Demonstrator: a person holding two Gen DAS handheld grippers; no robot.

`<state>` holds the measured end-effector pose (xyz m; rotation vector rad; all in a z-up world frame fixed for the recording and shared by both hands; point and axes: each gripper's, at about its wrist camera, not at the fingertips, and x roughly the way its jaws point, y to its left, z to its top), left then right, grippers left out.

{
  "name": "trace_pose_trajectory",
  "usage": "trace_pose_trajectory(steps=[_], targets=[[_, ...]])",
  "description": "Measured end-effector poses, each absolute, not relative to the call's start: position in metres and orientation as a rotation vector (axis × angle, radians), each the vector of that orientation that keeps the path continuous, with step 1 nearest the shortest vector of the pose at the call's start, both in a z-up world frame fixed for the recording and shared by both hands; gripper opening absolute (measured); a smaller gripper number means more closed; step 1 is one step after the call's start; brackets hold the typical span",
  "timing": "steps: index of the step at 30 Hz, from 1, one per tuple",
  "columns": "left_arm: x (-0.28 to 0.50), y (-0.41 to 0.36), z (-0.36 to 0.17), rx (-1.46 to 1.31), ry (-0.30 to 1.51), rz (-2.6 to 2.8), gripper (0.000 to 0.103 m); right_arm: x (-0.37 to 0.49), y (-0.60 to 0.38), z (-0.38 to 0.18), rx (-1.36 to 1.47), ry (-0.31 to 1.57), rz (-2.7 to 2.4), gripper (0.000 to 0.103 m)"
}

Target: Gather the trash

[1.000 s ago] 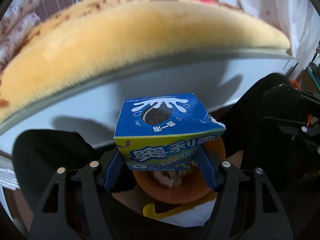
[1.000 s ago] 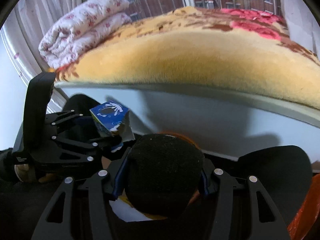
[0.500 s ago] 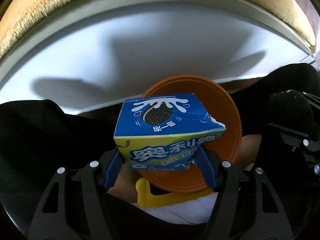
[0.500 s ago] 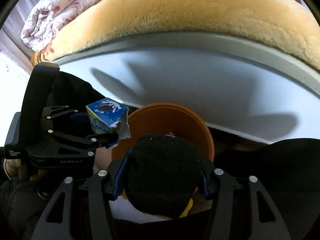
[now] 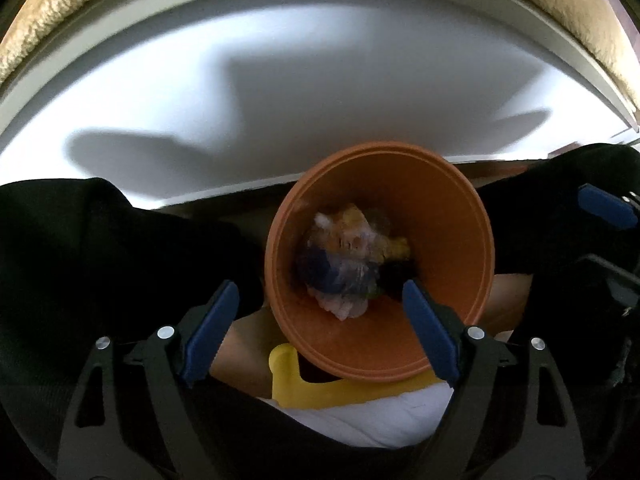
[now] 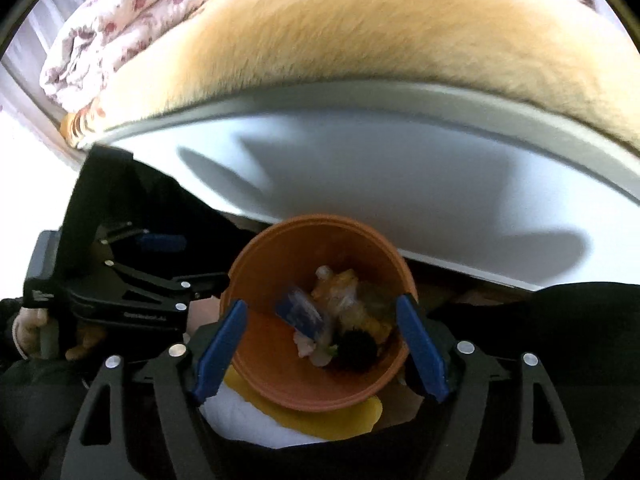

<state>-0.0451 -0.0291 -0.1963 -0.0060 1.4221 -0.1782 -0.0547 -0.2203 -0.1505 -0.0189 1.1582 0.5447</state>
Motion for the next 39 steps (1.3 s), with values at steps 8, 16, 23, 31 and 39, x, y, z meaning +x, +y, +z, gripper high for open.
trace_pose_trajectory(steps=[8,16,23,31,39], targets=[[-0.054,-0.029,-0.137,0.029,1.194,-0.180,0.082,-0.067,-0.235,-0.115,0.027,1.052,0.529,0.079],[-0.061,-0.027,0.009,0.114,0.619,-0.073,0.094,-0.058,-0.238,-0.009,0.021,0.608,0.404,0.098],[-0.012,-0.023,0.061,0.005,0.479,-0.027,0.094,-0.010,-0.226,0.042,-0.020,0.406,0.228,0.098],[0.025,-0.004,0.051,-0.116,0.506,-0.011,0.094,0.019,-0.226,0.035,0.044,0.413,0.180,0.098],[0.040,0.001,0.029,-0.095,0.555,0.003,0.094,0.028,-0.213,0.016,0.036,0.454,0.183,0.098]])
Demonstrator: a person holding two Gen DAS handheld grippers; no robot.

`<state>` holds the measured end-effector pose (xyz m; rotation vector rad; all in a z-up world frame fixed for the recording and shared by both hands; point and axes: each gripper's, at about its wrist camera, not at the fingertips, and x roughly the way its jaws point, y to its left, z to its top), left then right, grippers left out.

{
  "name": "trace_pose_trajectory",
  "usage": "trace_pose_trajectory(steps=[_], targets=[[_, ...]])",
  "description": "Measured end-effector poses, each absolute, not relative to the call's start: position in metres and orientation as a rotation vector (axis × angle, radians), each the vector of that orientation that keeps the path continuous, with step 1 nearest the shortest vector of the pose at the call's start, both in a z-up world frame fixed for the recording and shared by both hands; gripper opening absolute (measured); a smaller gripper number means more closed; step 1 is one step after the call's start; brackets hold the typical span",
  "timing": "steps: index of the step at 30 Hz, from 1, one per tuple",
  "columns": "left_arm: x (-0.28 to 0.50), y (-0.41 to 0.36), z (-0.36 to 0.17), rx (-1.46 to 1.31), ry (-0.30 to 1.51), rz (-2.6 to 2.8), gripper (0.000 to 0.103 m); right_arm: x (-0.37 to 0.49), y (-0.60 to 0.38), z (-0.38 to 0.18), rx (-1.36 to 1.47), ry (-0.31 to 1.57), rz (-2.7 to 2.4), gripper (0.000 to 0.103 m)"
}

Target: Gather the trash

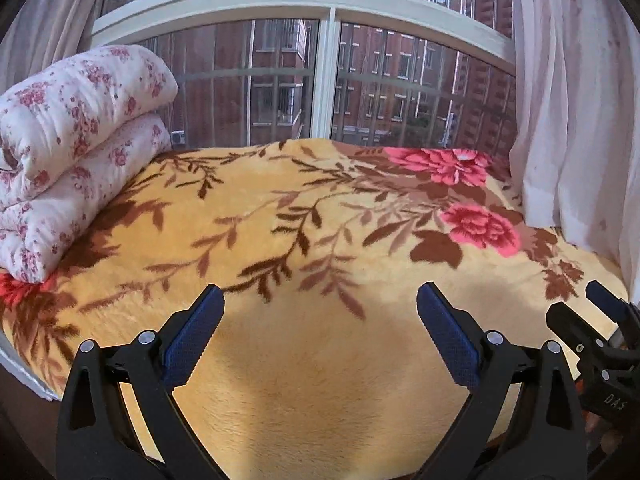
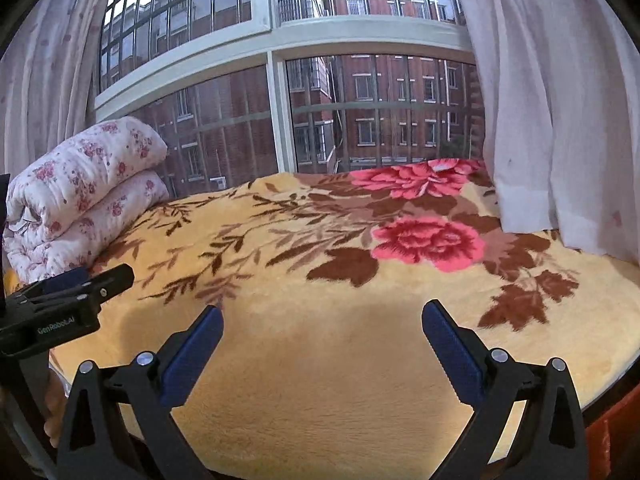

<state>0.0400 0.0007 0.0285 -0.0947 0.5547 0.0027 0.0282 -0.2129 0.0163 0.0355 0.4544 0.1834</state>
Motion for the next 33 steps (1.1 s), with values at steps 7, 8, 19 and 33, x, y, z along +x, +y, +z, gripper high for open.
trace_pose_trajectory(steps=[7,8,19,33], targets=[[0.045,0.000,0.019,-0.096,0.579,0.001,0.094,0.033,-0.211,0.007,0.045,0.491,0.186,0.098],[0.045,0.000,0.018,-0.097,0.580,0.002,0.094,0.033,-0.211,0.007,0.046,0.494,0.186,0.098],[0.047,0.000,0.016,-0.103,0.592,0.003,0.094,0.033,-0.210,0.005,0.047,0.508,0.186,0.098],[0.041,-0.007,0.015,-0.098,0.583,-0.003,0.095,0.032,-0.214,0.007,0.059,0.504,0.183,0.098]])
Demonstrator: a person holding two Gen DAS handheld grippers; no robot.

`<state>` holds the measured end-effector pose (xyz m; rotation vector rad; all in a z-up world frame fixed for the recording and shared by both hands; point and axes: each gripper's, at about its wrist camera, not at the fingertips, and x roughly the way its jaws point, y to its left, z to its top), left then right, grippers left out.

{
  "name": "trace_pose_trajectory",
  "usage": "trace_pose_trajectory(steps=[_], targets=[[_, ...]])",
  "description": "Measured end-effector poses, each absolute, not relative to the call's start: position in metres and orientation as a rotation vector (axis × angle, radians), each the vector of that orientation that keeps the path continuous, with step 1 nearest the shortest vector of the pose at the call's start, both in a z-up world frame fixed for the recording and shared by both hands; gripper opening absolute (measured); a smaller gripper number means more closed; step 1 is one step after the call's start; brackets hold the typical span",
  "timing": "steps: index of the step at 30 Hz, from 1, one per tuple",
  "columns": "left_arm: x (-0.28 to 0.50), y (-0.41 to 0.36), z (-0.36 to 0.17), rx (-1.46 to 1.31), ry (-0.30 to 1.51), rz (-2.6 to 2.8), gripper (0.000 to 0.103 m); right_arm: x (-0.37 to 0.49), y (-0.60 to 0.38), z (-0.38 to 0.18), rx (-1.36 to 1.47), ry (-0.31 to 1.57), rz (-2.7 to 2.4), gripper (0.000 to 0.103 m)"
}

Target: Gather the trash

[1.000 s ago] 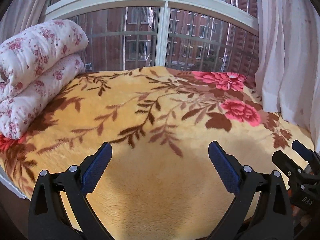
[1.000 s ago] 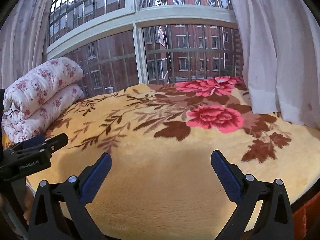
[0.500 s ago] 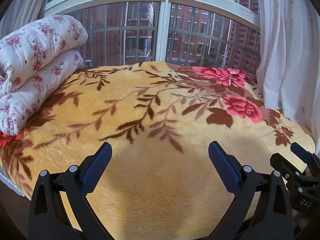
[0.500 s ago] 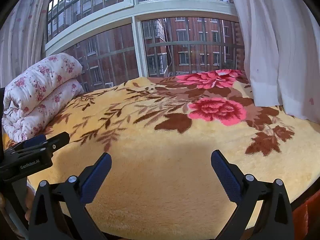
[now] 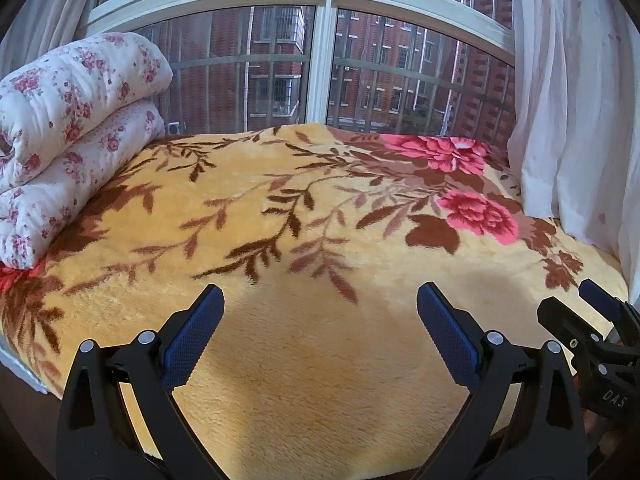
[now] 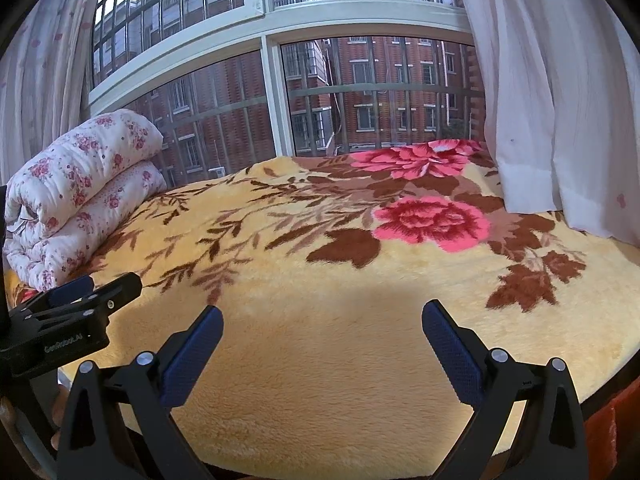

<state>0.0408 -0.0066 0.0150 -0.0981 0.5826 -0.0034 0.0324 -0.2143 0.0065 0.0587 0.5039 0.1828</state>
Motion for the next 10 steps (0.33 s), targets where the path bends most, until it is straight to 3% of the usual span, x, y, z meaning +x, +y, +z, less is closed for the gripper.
trace_pose_trajectory(steps=[10], targets=[[0.0431,-0.0044,0.0115,-0.112,0.606,-0.003,0.095,0.0330,-0.2177,0.0071,0.059,0.505,0.183,0.098]])
